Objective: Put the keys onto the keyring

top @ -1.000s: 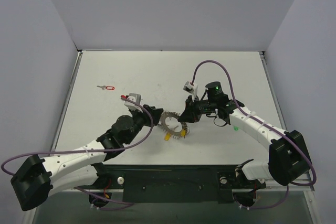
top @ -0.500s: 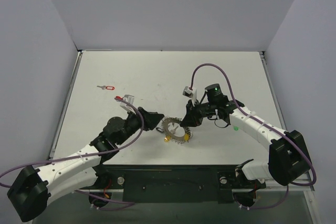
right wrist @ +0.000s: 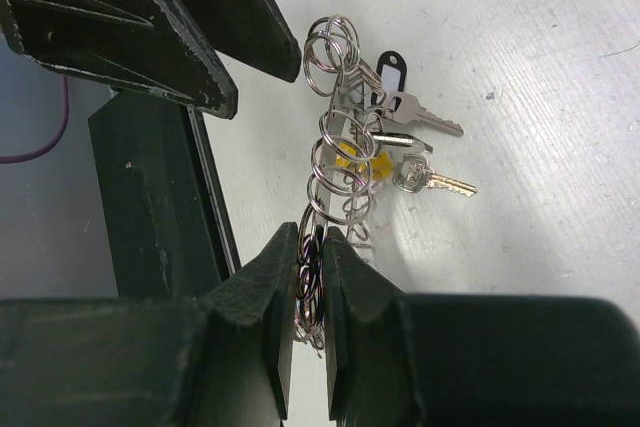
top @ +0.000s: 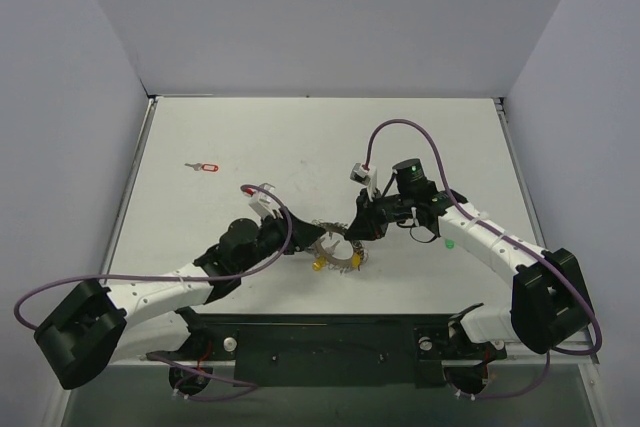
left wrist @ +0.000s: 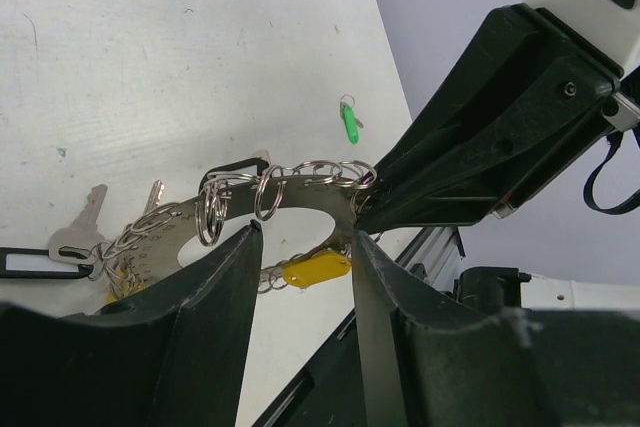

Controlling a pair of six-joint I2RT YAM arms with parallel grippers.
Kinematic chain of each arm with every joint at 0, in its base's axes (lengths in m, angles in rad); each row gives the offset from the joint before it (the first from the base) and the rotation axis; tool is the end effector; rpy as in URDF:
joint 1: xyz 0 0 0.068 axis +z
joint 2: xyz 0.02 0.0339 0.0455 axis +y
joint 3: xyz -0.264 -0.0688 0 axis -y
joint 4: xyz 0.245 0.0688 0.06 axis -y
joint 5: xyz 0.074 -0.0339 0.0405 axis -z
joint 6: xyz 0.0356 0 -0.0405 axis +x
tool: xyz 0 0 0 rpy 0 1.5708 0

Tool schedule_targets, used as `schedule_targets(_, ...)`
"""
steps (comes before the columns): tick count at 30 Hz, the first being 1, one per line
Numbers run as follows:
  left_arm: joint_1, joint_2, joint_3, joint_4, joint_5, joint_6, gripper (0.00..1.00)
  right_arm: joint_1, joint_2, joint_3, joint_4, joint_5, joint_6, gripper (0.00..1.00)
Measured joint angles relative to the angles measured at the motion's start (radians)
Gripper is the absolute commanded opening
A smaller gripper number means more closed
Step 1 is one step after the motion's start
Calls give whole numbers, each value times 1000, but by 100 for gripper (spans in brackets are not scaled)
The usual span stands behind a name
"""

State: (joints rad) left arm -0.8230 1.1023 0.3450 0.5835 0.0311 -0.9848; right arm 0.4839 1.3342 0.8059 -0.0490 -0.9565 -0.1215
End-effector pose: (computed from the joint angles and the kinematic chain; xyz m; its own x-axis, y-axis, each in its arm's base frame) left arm 0.1542 -0.1679 0.2054 -0.6930 -0.4775 -0.5402 0.3188 0.4691 -0.8236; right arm 0.2336 0.1556 0.2469 -0.3736 -0.2753 -0.8858 -0.9264 0.1595 0.3411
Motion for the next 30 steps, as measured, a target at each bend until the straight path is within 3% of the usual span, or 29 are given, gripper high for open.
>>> schedule_targets(20,-8,51,42,-26,-106,-20,39,0,0,0,0,-13,16,0)
schedule_targets(30,-8,87,79,-63,-109,-14,13,-1,0,0,1,-13,16,0)
